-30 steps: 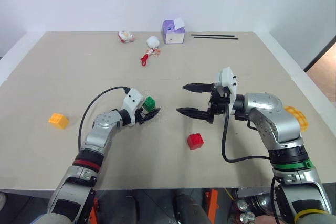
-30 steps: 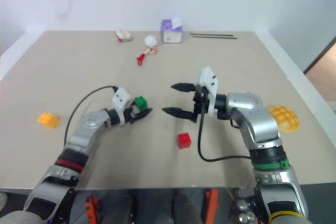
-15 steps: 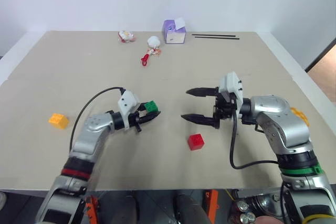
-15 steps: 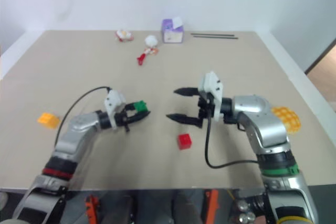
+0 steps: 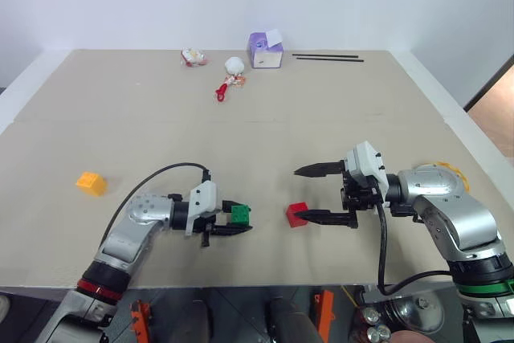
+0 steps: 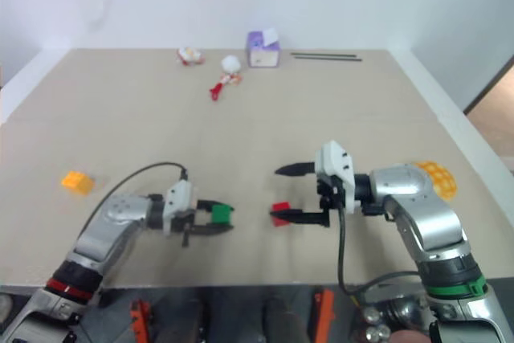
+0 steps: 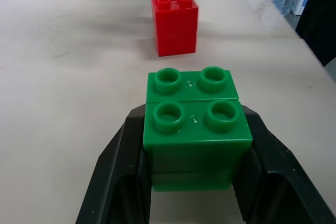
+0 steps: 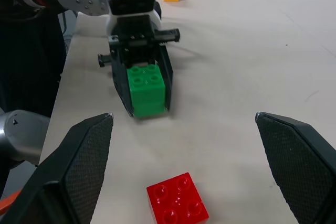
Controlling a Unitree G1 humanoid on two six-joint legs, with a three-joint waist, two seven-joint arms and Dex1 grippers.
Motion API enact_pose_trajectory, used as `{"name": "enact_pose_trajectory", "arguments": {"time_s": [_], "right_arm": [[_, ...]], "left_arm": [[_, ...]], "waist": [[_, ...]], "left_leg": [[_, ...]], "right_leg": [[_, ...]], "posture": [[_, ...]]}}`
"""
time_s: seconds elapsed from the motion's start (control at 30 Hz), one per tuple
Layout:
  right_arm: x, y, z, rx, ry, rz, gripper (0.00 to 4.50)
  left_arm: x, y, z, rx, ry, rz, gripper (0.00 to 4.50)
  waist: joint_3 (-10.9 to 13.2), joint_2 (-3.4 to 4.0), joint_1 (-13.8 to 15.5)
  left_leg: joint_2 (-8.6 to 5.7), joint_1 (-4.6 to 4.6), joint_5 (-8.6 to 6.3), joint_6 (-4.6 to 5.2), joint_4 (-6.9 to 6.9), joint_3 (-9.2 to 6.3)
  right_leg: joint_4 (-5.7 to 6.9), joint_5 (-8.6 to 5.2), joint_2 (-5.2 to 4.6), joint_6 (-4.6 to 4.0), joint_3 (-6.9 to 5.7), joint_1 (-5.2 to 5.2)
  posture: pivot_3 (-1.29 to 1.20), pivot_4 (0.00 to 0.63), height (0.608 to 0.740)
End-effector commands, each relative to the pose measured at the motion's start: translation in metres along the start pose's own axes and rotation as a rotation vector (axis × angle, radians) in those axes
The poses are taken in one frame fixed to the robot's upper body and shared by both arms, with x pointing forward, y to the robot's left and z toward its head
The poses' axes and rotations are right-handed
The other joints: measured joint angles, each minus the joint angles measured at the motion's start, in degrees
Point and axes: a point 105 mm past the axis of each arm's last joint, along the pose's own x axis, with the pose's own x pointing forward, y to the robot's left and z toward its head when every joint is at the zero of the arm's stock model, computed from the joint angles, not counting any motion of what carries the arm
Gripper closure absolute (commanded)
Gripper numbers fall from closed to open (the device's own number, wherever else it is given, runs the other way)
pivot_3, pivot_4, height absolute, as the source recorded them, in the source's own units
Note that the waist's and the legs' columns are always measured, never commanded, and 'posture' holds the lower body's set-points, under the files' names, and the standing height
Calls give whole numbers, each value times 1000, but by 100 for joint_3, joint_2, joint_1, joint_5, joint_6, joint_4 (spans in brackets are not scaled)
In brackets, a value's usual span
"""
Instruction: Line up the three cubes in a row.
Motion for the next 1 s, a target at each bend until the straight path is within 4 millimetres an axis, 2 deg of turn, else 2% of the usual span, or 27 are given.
{"name": "enact_pose_trajectory", "arguments": {"time_s": [0.03,0.13,0.43,0.5,0.7,0.87,0.97,1.0], "right_arm": [[-4,3,9,-55,-1,-4,0],[-7,5,9,-50,2,-3,0],[-7,5,8,-46,7,-8,0],[-7,6,8,-45,6,-9,0],[-7,5,9,-43,-1,-9,0],[-7,5,12,-46,-12,-6,0],[-8,5,17,-44,-30,-5,0],[-9,4,23,-42,-60,-11,0]], "left_arm": [[6,4,7,42,-16,1,3133],[10,2,6,39,-24,-14,3133],[17,0,4,32,-14,-42,3133],[15,0,3,31,-7,-49,2067],[11,-2,3,40,-7,-57,24],[6,3,17,49,-71,-20,24],[-4,12,39,45,-153,47,24],[-12,18,53,30,-197,106,24]], "waist": [[0,0,1],[0,0,0],[0,0,-1],[0,0,-1],[0,0,0],[0,0,0],[0,0,0],[0,0,-1]], "left_leg": [[0,-3,0,0,0,0],[-1,-5,-1,0,-4,-1],[-1,-4,-1,0,-3,-2],[-1,-3,-1,0,-3,-2],[-2,-4,-1,0,-3,-2],[-1,-4,0,0,-3,-2],[0,-4,-1,0,-3,-2],[0,-5,-1,0,-3,-2]], "right_leg": [[0,-1,0,2,0,-1],[0,8,0,25,0,-4],[0,-2,0,5,1,-3],[0,-1,1,5,1,-3],[0,-2,-1,5,1,-2],[0,-2,0,5,1,-2],[0,-2,0,5,1,-3],[0,-1,0,6,1,-3]], "posture": [[0,150,740],[0,150,740],[0,150,740],[0,150,740],[0,150,740],[0,150,740],[0,150,740],[0,150,740]]}}
